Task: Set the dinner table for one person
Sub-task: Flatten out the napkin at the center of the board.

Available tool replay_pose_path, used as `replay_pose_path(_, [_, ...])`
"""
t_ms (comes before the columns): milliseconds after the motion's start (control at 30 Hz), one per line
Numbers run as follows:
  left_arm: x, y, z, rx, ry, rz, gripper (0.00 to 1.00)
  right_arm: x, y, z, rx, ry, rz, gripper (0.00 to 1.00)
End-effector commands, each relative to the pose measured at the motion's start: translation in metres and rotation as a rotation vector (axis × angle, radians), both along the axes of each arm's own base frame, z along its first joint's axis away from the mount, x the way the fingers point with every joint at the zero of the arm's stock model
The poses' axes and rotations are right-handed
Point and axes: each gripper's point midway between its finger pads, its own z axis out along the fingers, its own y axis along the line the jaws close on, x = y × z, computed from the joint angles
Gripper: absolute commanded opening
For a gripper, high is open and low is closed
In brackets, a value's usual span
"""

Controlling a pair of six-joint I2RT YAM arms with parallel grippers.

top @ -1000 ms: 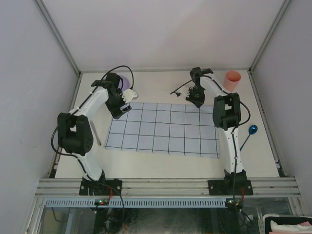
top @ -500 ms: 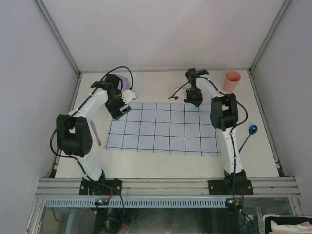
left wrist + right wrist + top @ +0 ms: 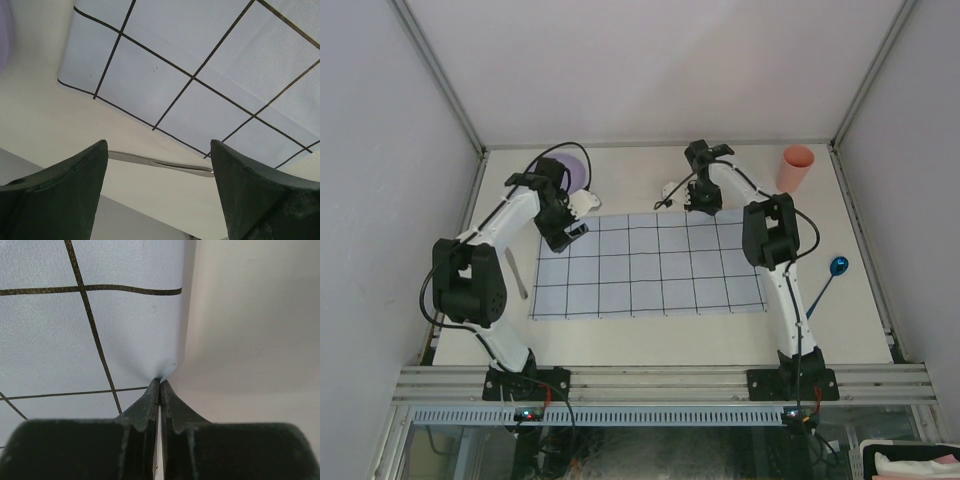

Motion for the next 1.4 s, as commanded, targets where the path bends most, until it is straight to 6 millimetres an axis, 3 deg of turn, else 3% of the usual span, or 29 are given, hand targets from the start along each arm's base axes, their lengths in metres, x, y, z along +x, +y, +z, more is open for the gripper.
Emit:
replay_pose_path(0, [0.002, 0.003, 0.016, -0.010, -0.068, 0.011, 0.87, -0.006, -0.008, -0.008, 0.034, 0.029, -0.020, 0.00])
replay_pose_path(300, [0.009, -0.002, 0.014, -0.031, -0.063, 0.008, 0.87, -0.020, -0.031, -0.011, 0.031, 0.065, -0.073, 0.00])
replay_pose_path(1367, [0.007, -0.001, 0.015, -0.025, -0.058, 0.000, 0.87, -0.038, -0.048, -0.012, 0.053, 0.098, -0.137, 0.00])
